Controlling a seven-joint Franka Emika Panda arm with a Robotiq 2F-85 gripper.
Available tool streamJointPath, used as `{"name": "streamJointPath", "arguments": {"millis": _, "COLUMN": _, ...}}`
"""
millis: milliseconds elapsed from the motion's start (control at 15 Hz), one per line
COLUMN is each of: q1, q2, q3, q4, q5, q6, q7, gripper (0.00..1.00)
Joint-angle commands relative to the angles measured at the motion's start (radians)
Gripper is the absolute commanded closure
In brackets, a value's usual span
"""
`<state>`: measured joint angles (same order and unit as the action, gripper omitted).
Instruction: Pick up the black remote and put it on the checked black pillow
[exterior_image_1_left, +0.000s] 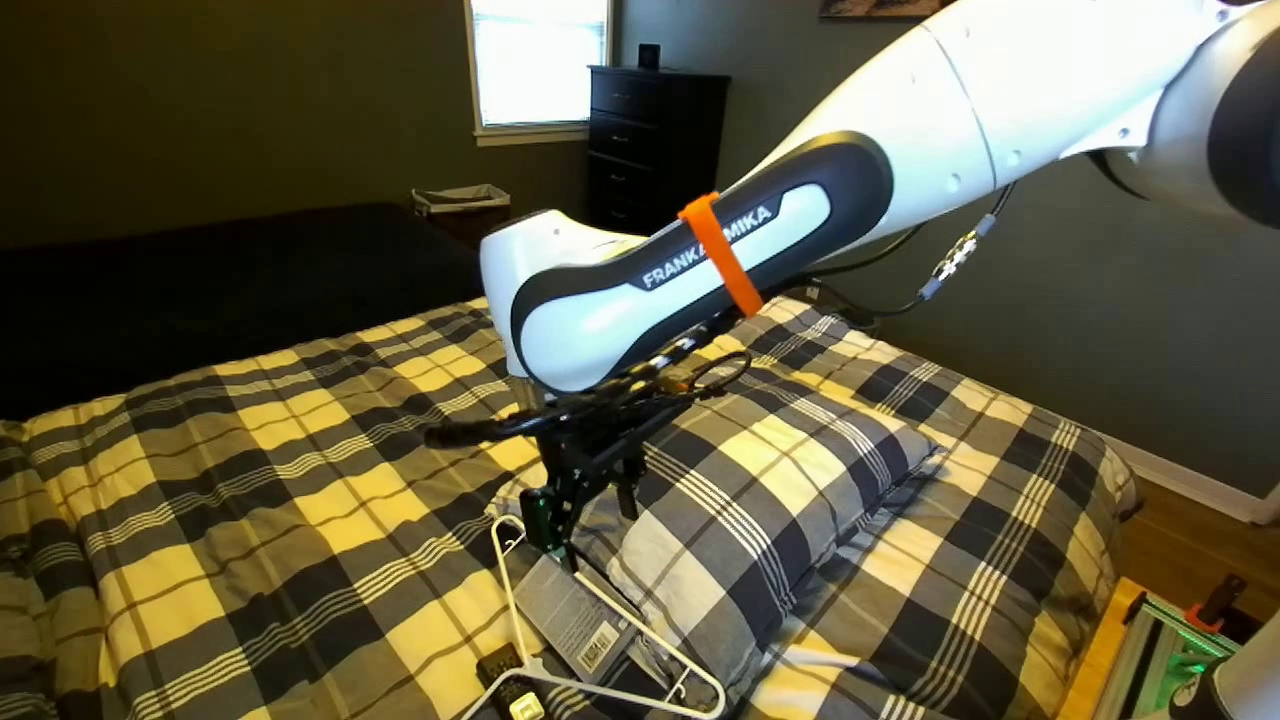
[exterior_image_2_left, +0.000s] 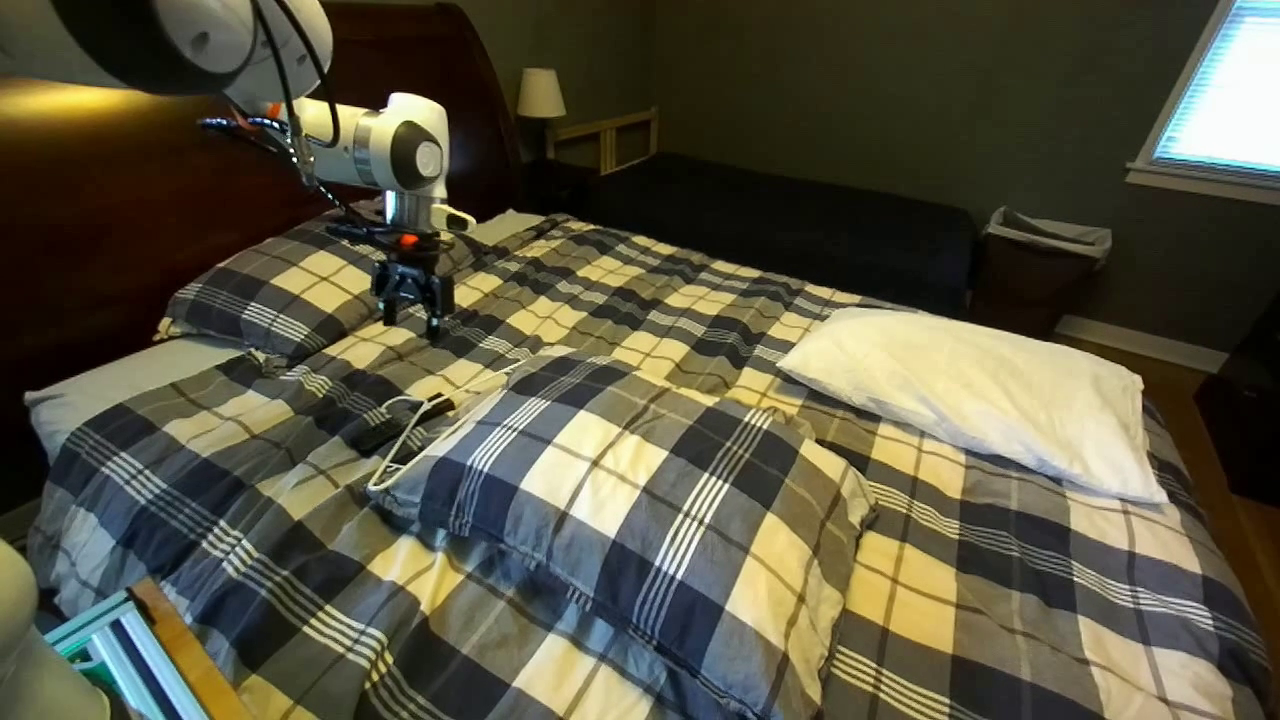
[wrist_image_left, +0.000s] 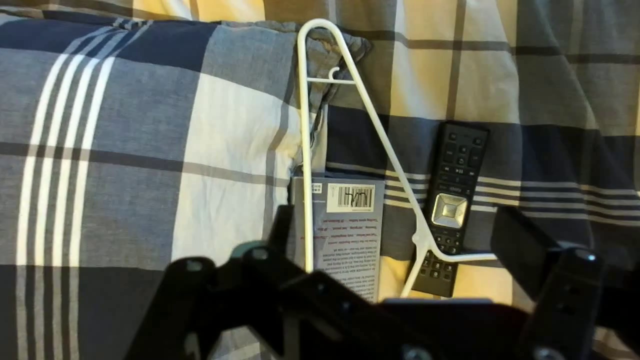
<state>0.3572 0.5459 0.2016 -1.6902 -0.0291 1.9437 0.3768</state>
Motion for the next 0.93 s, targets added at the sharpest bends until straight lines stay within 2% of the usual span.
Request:
{"name": "streamJointPath", "arguments": {"millis": 0, "q1": 0.039, "q2": 0.155, "q3": -0.019, "q4": 0.136, "q5": -0.023, "q6": -0.032, "q7": -0.041, "gripper": 0.00}}
{"name": "streamJointPath", "arguments": {"millis": 133, "q1": 0.025, "q2": 0.206, "q3": 0.001, "q4": 0.177, "q5": 0.014, "q6": -0.032, "q7": -0.109, "gripper": 0.00}}
{"name": "streamJointPath", "arguments": {"millis": 200, "q1": 0.009, "q2": 0.176, "q3": 0.011, "q4": 0.151, "q5": 0.027, "q6": -0.006, "q7": -0.154, "gripper": 0.00}}
{"name": "streamJointPath", "arguments": {"millis": 267, "q1": 0.035, "q2": 0.165, "q3": -0.013, "q4": 0.121, "q5": 0.011, "q6": -0.003, "q7": -0.090, "gripper": 0.00}}
{"name": "streamJointPath", "arguments": {"millis": 533, "q1": 0.027, "q2": 0.177, "q3": -0.009, "q4": 0.154, "q5": 0.019, "q6": -0.003, "q7": -0.138, "gripper": 0.00}}
{"name": "streamJointPath", "arguments": {"millis": 867, "q1": 0.074, "q2": 0.327, "q3": 0.016, "q4": 0.332, "q5": 0.024, "q6": -0.027, "q7": -0.168, "gripper": 0.00}}
